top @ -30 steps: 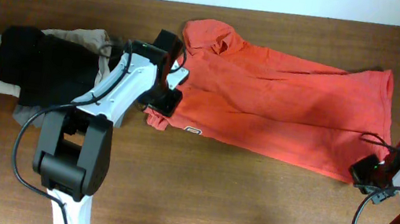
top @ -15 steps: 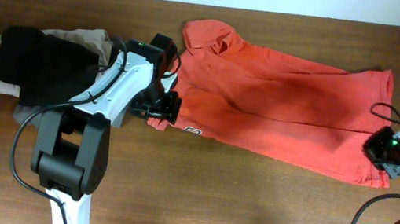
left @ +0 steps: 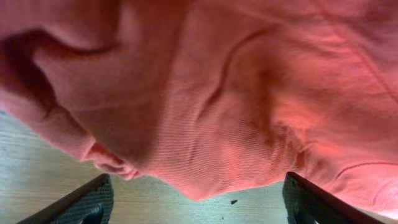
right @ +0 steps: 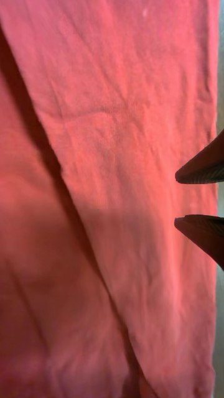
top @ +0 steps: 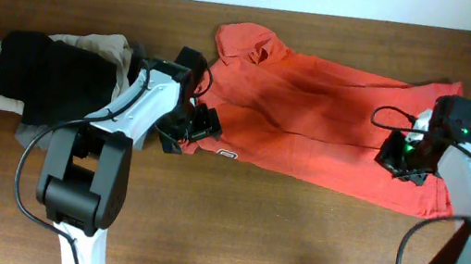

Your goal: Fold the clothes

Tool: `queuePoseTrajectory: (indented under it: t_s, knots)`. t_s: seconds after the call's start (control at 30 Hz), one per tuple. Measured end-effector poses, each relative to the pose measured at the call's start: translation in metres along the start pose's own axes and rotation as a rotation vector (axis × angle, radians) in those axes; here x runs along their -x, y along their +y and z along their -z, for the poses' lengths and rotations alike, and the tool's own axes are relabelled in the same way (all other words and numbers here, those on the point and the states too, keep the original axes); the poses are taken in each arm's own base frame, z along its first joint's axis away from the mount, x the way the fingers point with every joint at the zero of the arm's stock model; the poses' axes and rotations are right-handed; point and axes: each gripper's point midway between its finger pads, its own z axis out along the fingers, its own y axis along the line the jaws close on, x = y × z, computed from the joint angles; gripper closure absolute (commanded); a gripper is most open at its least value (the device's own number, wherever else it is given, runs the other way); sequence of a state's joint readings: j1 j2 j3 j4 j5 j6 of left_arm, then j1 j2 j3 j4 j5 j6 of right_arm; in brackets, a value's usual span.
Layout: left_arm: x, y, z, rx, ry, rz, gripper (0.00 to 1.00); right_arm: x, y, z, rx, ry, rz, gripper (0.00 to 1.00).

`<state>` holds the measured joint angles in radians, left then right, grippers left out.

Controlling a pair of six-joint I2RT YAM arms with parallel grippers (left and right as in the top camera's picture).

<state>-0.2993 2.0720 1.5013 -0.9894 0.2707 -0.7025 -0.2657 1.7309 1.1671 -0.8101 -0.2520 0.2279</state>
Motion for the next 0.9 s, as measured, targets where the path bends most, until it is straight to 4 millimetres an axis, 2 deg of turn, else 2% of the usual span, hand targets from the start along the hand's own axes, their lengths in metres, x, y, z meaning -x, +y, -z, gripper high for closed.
queuePoseTrajectory:
  t_s: [0.17, 0.23, 0.33, 0.53, 0.6, 0.73, 0.8, 0.9]
  knots:
    - [0.008, 0.002, -0.007, -0.006, -0.036, 0.058, 0.28, 0.008, -0.004, -0.023, -0.001, 0.006, -0.001, 0.78]
    - [0.012, 0.005, -0.006, -0.002, -0.051, 0.074, 0.32, 0.011, -0.004, -0.027, 0.0, -0.002, 0.0, 0.78]
    - [0.018, 0.006, -0.006, 0.002, -0.075, 0.086, 0.33, 0.015, -0.005, -0.033, 0.002, -0.008, 0.003, 0.81]
    - [0.026, 0.01, -0.005, 0.024, -0.115, 0.09, 0.35, 0.006, -0.013, -0.056, -0.011, 0.061, -0.017, 0.83]
    - [0.029, 0.01, -0.005, 0.025, -0.128, 0.093, 0.47, 0.007, -0.013, -0.057, -0.012, 0.062, -0.016, 0.83]
    - [0.039, 0.008, -0.003, 0.022, -0.174, 0.096, 0.85, 0.007, -0.013, -0.057, -0.013, 0.065, -0.017, 0.84]
    - [0.048, 0.005, -0.002, 0.011, -0.215, 0.076, 0.93, 0.007, -0.013, -0.057, -0.014, 0.066, -0.018, 0.84]
    - [0.065, -0.007, 0.002, -0.027, -0.288, 0.022, 0.96, 0.006, -0.013, -0.057, -0.014, 0.067, -0.018, 0.84]
